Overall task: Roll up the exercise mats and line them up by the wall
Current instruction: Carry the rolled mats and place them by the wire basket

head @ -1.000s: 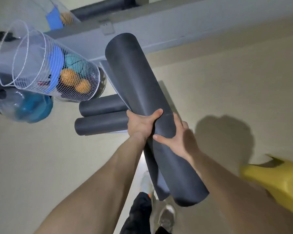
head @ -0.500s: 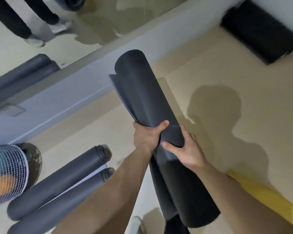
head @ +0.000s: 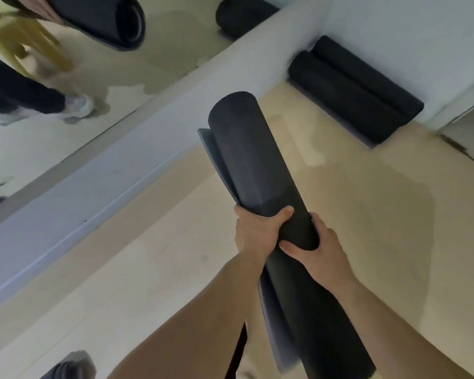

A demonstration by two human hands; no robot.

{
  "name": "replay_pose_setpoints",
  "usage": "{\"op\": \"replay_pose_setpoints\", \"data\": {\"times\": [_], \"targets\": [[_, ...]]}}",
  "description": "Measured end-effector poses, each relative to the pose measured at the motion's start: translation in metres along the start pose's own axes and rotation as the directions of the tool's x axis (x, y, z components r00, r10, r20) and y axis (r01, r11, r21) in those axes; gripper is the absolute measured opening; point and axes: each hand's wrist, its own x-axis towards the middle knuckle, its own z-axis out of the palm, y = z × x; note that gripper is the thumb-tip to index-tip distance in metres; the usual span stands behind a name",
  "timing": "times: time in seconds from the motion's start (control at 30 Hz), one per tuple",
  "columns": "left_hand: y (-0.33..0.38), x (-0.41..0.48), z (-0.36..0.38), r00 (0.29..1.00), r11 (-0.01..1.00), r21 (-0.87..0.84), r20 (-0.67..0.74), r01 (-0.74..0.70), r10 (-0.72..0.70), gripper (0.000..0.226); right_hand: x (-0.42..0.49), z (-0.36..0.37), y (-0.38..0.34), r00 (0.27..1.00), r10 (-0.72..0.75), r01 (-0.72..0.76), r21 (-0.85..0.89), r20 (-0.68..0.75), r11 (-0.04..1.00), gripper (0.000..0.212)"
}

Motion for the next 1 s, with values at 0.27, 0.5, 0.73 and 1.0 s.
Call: {"op": "replay_pose_setpoints", "data": {"times": [0.27, 0.5, 0.73, 1.0], "targets": [[0.121, 0.175, 0.136, 0.999, 0.999, -0.01, 0.024, 0.037, -0.036, 0.102, 0.233, -0.088, -0.009, 0.999, 0.052, -0.052, -0.038, -0.006, 0.998, 0.104], [0.172, 0.319, 0.268, 0.994, 0.992, -0.076, -0.041, 0.099, -0.102, 0.101, 0.433, -0.142, 0.031, 0.996, 0.05, -0.045, -0.066, 0.076, 0.997, 0.103], [0.186, 0.452, 0.399, 0.97, 0.956, -0.223, -0.107, 0.19, -0.218, 0.099, 0.612, -0.175, 0.082, 0.99, 0.047, -0.016, -0.226, 0.131, 0.974, 0.103], [0.171, 0.545, 0.495, 0.978, 0.942, -0.316, -0.129, 0.118, -0.165, 0.078, 0.736, -0.188, 0.13, 0.986, 0.008, 0.068, -0.446, 0.167, 0.892, 0.105]]}}
